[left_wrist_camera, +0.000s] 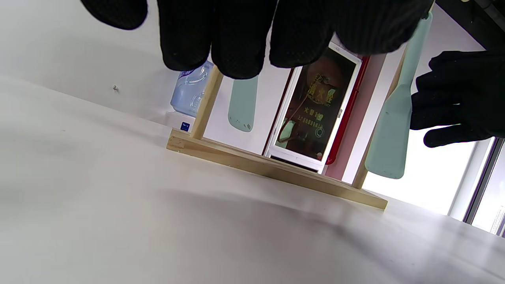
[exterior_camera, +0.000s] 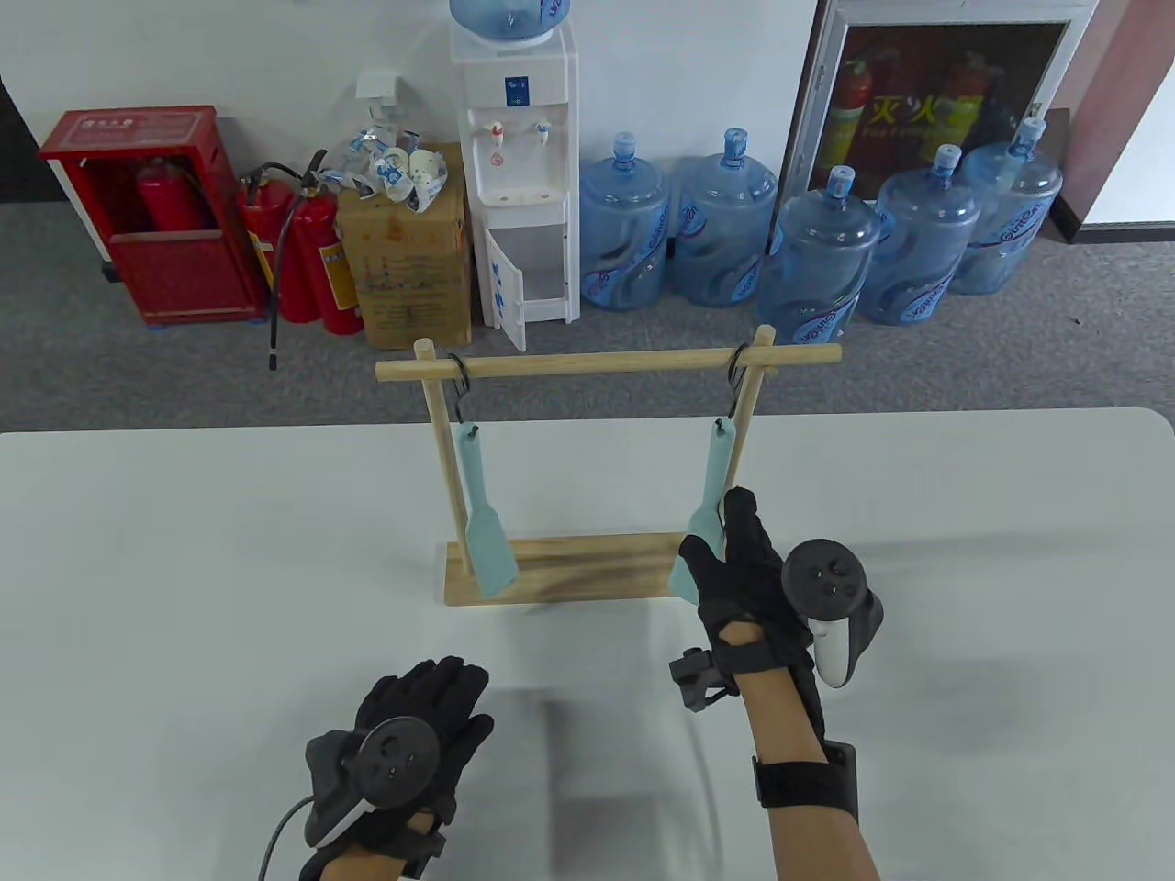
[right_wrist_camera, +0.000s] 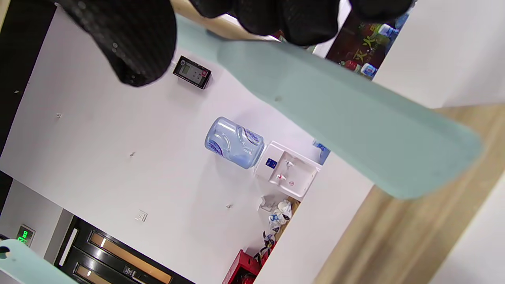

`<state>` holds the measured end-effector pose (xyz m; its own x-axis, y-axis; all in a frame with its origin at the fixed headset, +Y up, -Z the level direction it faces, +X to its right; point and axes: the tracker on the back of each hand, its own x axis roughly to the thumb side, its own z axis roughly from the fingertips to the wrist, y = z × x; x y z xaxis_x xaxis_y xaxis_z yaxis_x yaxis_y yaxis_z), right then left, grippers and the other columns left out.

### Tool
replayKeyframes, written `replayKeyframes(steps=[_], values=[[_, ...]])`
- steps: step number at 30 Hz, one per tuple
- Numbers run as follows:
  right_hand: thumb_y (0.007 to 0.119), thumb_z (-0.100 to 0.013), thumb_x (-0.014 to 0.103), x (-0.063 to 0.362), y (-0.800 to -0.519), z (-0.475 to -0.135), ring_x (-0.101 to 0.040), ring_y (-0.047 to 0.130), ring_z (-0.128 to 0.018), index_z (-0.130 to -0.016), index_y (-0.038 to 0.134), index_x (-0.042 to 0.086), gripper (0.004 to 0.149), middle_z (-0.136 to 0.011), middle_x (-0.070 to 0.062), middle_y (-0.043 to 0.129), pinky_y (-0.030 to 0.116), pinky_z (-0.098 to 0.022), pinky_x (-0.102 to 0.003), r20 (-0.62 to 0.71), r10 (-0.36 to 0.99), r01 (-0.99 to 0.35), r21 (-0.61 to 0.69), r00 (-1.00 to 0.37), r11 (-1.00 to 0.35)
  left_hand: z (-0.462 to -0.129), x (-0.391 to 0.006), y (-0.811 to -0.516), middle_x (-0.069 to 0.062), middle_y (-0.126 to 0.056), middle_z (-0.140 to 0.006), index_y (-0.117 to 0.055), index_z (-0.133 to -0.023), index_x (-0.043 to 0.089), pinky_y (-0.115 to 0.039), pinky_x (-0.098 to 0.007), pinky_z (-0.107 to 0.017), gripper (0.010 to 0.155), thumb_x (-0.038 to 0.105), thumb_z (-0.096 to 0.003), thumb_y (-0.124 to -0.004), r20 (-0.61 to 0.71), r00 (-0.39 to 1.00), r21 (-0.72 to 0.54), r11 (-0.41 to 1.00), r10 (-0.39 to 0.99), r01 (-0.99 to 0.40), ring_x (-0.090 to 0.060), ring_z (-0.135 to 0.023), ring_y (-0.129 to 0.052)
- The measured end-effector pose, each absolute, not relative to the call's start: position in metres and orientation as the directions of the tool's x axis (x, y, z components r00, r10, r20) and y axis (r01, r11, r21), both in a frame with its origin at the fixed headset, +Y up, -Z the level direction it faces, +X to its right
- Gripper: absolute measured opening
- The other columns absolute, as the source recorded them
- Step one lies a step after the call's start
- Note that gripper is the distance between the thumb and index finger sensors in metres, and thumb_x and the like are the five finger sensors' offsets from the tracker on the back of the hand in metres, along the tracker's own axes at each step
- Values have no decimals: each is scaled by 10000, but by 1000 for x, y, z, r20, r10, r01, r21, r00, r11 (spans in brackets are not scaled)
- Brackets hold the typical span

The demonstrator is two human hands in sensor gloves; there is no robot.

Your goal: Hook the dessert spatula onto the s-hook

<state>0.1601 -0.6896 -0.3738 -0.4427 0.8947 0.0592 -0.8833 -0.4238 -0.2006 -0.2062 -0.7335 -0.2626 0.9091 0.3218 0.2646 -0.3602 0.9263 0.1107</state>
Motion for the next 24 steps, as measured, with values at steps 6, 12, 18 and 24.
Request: replayKeyframes(steps=[6, 12, 18, 24], values=[[782, -461, 451, 170, -689, -355, -421, 495, -992, -1071, 318, 179, 813, -1069, -120, 340, 415, -694, -649, 95, 828, -820, -243, -552, -519, -263, -207, -733, -69, -780, -1056, -716, -1003, 299, -524, -654, -732, 572, 537, -483, -708, 265, 909, 98, 929, 321, -356, -398, -952, -767], [783, -456, 468, 173, -682, -322, -421, 483, -993, -1073, 345, 180, 809, -1071, -121, 332, 404, -695, -649, 168, 720, -734, -273, -673, -622, -260, -202, -731, -69, -781, -1057, -718, -1003, 297, -521, -655, -734, 575, 539, -482, -707, 277, 915, 108, 936, 295, -335, -398, -955, -764], [783, -454, 488, 166, -670, -283, -419, 482, -995, -1075, 359, 183, 812, -1074, -119, 333, 404, -696, -647, 240, 588, -635, -311, -772, -707, -257, -197, -727, -67, -780, -1058, -718, -1003, 297, -521, -654, -734, 575, 540, -482, -707, 289, 917, 120, 940, 275, -320, -396, -957, -764], [782, -451, 501, 151, -668, -254, -419, 481, -999, -1078, 366, 188, 815, -1078, -113, 336, 408, -698, -644, 279, 456, -532, -339, -845, -776, -256, -195, -728, -68, -779, -1059, -717, -1003, 299, -521, -654, -734, 574, 540, -482, -706, 290, 921, 120, 945, 259, -304, -397, -956, -763]])
